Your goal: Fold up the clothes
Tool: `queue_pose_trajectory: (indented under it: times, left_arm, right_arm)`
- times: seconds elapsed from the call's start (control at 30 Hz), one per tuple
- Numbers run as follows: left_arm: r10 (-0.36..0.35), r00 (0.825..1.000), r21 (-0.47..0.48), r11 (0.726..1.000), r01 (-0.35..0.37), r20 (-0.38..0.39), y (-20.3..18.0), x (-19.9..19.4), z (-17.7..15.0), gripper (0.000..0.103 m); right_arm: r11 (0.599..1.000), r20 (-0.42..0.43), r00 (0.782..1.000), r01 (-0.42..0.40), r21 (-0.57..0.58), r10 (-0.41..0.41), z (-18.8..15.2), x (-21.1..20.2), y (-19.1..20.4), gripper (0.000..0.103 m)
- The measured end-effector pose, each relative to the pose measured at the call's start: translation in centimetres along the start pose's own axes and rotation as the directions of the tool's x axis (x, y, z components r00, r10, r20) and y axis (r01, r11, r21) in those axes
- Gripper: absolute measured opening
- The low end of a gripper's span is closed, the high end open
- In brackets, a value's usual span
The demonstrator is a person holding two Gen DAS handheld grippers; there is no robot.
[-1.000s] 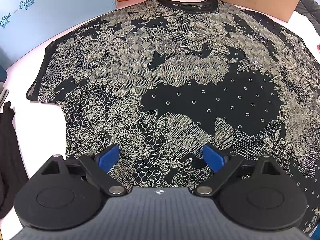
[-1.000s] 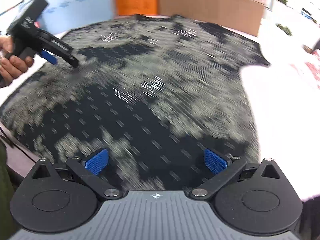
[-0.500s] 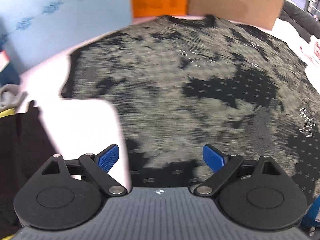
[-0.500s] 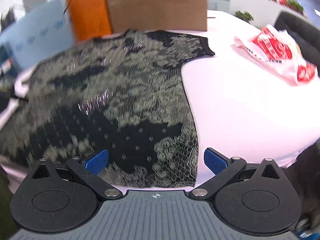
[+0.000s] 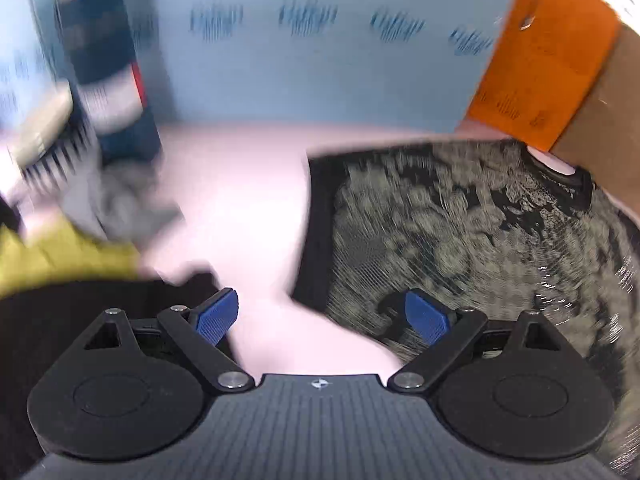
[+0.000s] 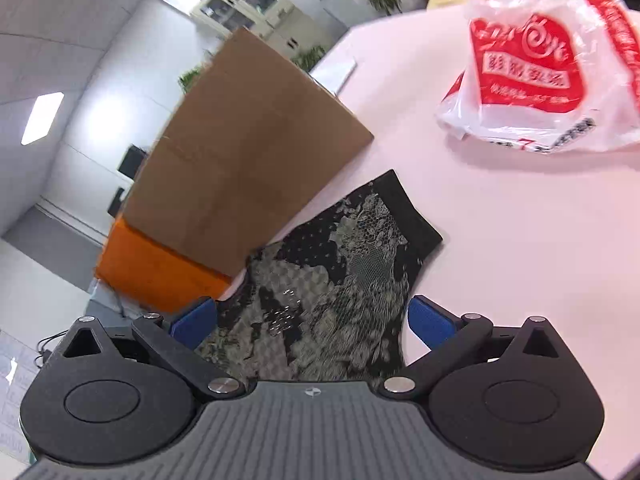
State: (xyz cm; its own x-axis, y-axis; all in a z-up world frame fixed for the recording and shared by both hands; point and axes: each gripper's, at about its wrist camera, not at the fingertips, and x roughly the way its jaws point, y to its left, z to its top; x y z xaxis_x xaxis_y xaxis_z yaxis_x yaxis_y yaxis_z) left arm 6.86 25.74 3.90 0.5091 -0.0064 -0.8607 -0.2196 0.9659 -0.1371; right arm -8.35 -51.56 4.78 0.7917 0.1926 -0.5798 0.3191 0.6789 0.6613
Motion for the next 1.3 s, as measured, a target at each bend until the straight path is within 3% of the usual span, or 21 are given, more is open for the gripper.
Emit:
queue_pose_trajectory:
  times: [0.03,0.13,0.23,0.4,0.43,0.47,0.5,0.53,0.57,0.6,0.63,0.73,0.8,0.87,0.9,0.97,1.07,1.13,1.2,1.27,1.3]
  left_arm:
    - [-0.002,1.0,-0.031,1.0,0.002,-0.023,-0.3,0.8,-0.3,0.09]
    - [-0.002,0.999,-0.101,0.995,-0.003,-0.046,-1.4,3.3,-1.7,0.09]
    - [0.023,1.0,-0.142,0.99,-0.025,-0.013,-2.4,4.9,-2.8,0.094]
    - [0.105,0.989,-0.14,0.986,-0.089,0.108,-4.5,6.1,-2.5,0.094]
    - [0.129,0.984,-0.156,0.982,-0.109,0.124,-4.7,6.3,-2.3,0.088]
    - [0.163,0.977,-0.168,0.976,-0.139,0.14,-5.0,6.4,-2.1,0.07]
    - [0.21,0.966,-0.173,0.968,-0.184,0.148,-5.4,6.4,-1.9,0.059]
    - [0.261,0.953,-0.176,0.956,-0.234,0.153,-5.8,6.4,-1.8,0.036]
    - [0.276,0.949,-0.186,0.951,-0.247,0.151,-6.1,6.4,-1.7,0.02]
    - [0.278,0.949,-0.197,0.948,-0.248,0.145,-6.2,6.3,-1.5,0.012]
    - [0.281,0.95,-0.209,0.946,-0.249,0.139,-6.4,6.2,-1.4,0.005]
    - [0.298,0.937,-0.202,0.944,-0.262,0.179,-8.3,5.3,-1.1,0.005]
    - [0.281,0.919,-0.087,0.96,-0.267,0.277,-12.0,4.7,-1.5,0.004]
    - [0.21,0.903,0.101,0.959,-0.265,0.375,-17.0,4.3,-2.7,0.005]
    - [0.158,0.898,0.207,0.943,-0.261,0.411,-19.7,4.4,-3.7,0.005]
    - [0.058,0.9,0.412,0.875,-0.255,0.432,-24.6,5.2,-6.1,0.005]
    - [-0.048,0.912,0.646,0.721,-0.251,0.407,-29.7,6.6,-10.1,0.005]
    - [-0.084,0.911,0.743,0.611,-0.274,0.404,-31.5,7.1,-12.5,0.005]
    - [-0.092,0.912,0.784,0.55,-0.287,0.399,-32.3,7.3,-14.0,0.007]
    - [-0.085,0.913,0.796,0.528,-0.298,0.398,-32.5,7.3,-14.7,0.009]
    - [-0.081,0.911,0.798,0.518,-0.309,0.405,-32.4,7.3,-15.0,0.011]
  right_arm:
    - [0.999,0.004,1.0,-0.012,0.035,0.012,1.5,0.8,-0.1,0.103]
    - [0.995,-0.057,0.998,-0.003,0.098,0.009,1.7,4.9,-2.5,0.103]
    - [0.991,-0.086,0.996,0.021,0.128,-0.01,1.0,8.2,-3.9,0.103]
    - [0.991,0.037,0.997,-0.076,0.11,0.072,0.7,10.6,-4.8,0.103]
    - [0.99,0.063,0.994,-0.091,0.107,0.085,0.8,11.0,-5.0,0.103]
    - [0.99,0.084,0.993,-0.097,0.104,0.088,0.9,11.3,-5.0,0.102]
    - [0.991,0.098,0.992,-0.088,0.096,0.079,0.9,11.5,-5.0,0.096]
    - [0.995,0.108,0.993,-0.064,0.082,0.055,0.9,11.6,-4.8,0.069]
    - [0.996,0.091,0.995,-0.035,0.082,0.028,0.8,12.0,-4.9,0.042]
    - [0.996,0.062,0.998,-0.006,0.087,0.0,0.8,12.5,-5.0,0.005]
    - [0.996,0.056,0.998,0.012,0.089,-0.017,0.7,12.8,-5.2,0.004]
    - [0.999,0.094,0.995,0.026,0.033,-0.029,1.0,12.8,-4.2,0.004]
    - [0.994,0.12,0.993,0.026,-0.106,-0.013,1.2,12.8,-1.7,0.004]
    - [0.962,0.091,0.995,-0.021,-0.272,0.047,0.7,13.5,1.9,0.004]
    - [0.935,0.047,0.995,-0.067,-0.348,0.088,0.2,14.2,3.9,0.004]
    - [0.863,-0.068,0.988,-0.155,-0.482,0.14,-1.7,16.1,7.7,0.004]
    - [0.763,-0.218,0.971,-0.216,-0.61,0.1,-5.4,19.1,10.9,0.004]
    - [0.69,-0.287,0.956,-0.246,-0.681,0.058,-7.8,20.4,12.1,0.004]
    - [0.618,-0.309,0.95,-0.263,-0.741,0.033,-9.5,20.2,12.7,0.004]
    - [0.6,-0.316,0.948,-0.273,-0.752,0.036,-9.7,20.3,13.0,0.012]
    - [0.594,-0.319,0.947,-0.278,-0.754,0.038,-9.7,20.4,13.1,0.033]
